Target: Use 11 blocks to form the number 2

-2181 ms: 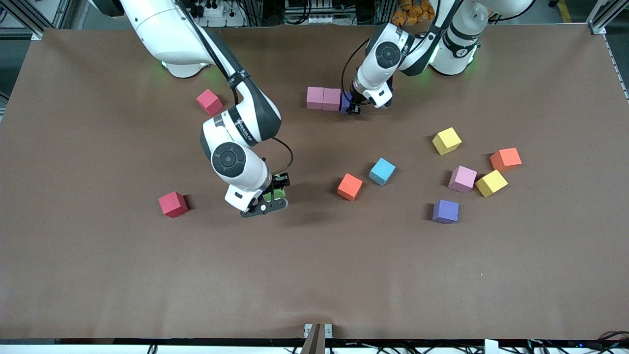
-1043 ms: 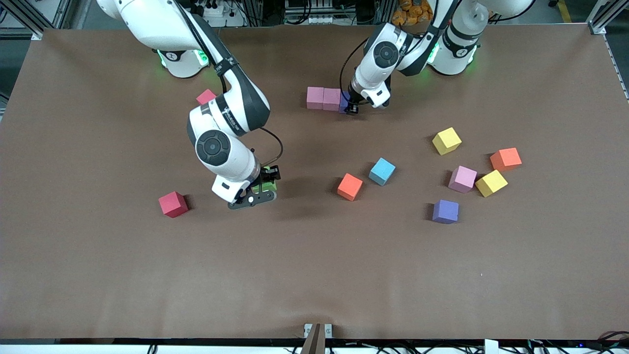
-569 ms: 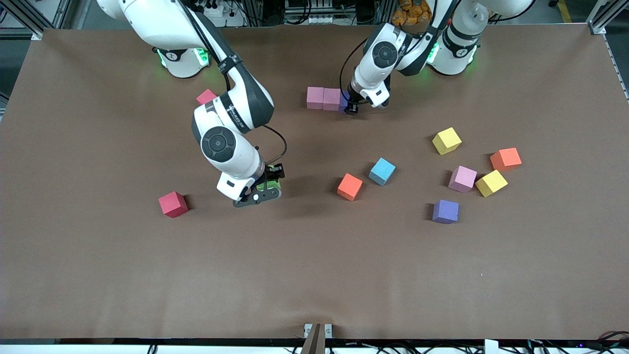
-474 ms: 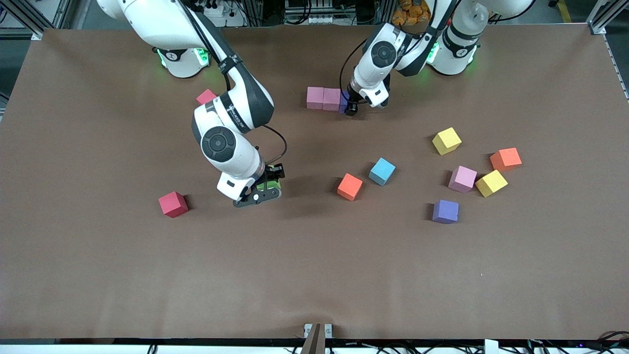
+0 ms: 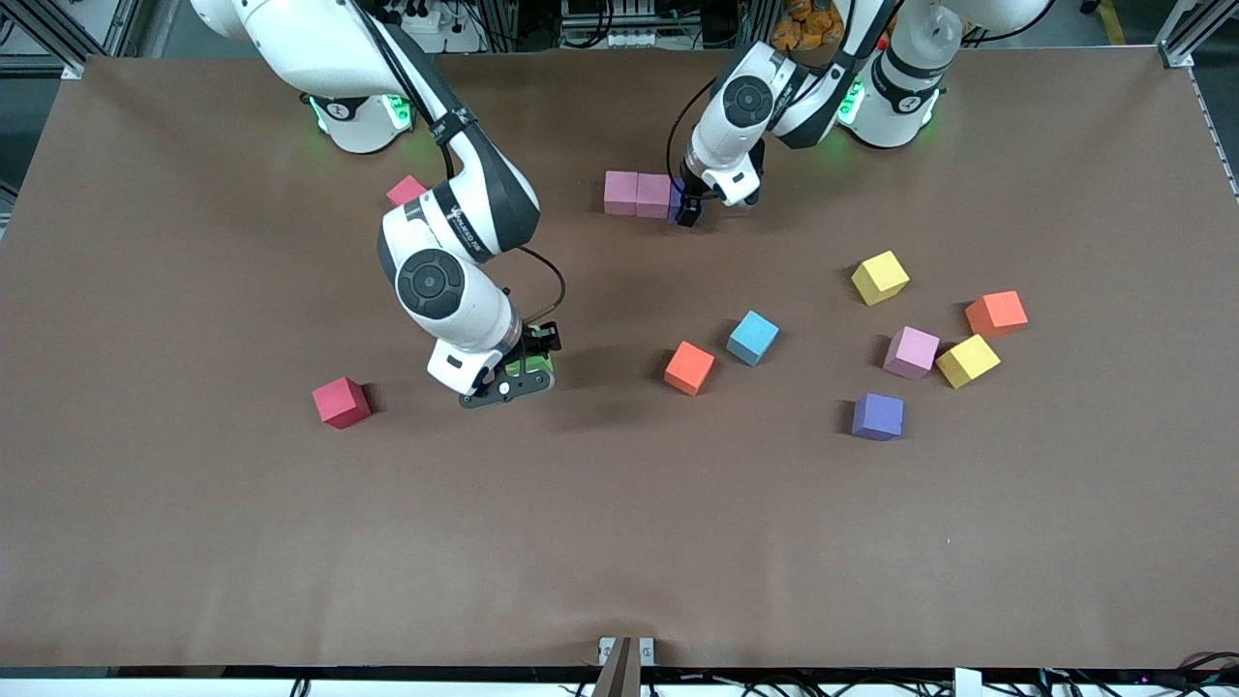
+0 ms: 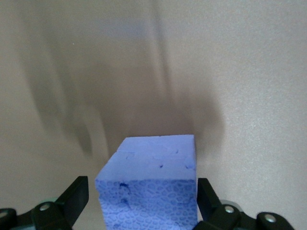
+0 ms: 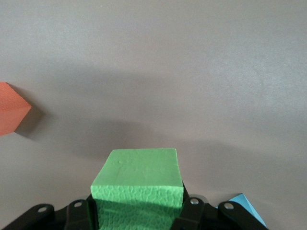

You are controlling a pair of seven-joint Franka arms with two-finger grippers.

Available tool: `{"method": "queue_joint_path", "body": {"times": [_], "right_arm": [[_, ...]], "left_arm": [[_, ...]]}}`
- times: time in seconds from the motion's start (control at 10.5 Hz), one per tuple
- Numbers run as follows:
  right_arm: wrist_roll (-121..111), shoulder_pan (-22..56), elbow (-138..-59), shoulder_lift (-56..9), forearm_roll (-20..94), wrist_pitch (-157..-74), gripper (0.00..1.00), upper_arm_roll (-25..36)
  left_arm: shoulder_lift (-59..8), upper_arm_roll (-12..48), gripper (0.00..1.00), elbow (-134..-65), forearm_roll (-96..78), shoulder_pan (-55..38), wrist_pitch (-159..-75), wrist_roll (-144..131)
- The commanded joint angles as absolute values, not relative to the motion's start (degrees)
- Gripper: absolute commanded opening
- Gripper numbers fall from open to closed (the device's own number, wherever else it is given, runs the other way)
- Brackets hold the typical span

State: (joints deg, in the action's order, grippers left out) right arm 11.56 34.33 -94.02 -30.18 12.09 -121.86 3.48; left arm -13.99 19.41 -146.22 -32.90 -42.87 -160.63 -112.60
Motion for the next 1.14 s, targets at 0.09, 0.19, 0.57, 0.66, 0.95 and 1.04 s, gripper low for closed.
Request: {"method": "queue_joint_path", "body": {"times": [0.09,0.19,0.57,0.66,0.95,1.04], "right_arm": [[12.1,34.5,-95.5,-28.5,12.6,-122.3,0.0,3.4],[12.4,34.5,-95.5,-28.5,12.6,-122.3,0.0,3.4],[12.6,34.7,-95.3,-28.5,12.7,-122.3,0.0,3.3],[12.6,34.7,-95.3,-28.6,12.6,-122.3,0.0,3.3],[14.5,35.6,-95.3,-28.6,12.6,-122.4,0.0,3.4],[14.6,35.6,-95.2,-28.6,12.7,-122.5,0.0,3.4]], "left_arm": [[-14.8,19.5,1.0,-145.4,-31.6,-42.7,-161.5,-114.5],[-14.8,19.5,1.0,-145.2,-31.6,-42.6,-161.4,-115.0],[-14.0,19.3,1.0,-145.2,-31.6,-42.5,-161.2,-115.0],[-13.8,19.2,1.0,-145.2,-31.6,-42.4,-161.1,-115.0],[-13.1,19.0,1.0,-145.3,-31.6,-42.5,-159.2,-115.1],[-12.8,18.7,1.0,-144.9,-31.6,-42.5,-156.1,-115.3]]}}
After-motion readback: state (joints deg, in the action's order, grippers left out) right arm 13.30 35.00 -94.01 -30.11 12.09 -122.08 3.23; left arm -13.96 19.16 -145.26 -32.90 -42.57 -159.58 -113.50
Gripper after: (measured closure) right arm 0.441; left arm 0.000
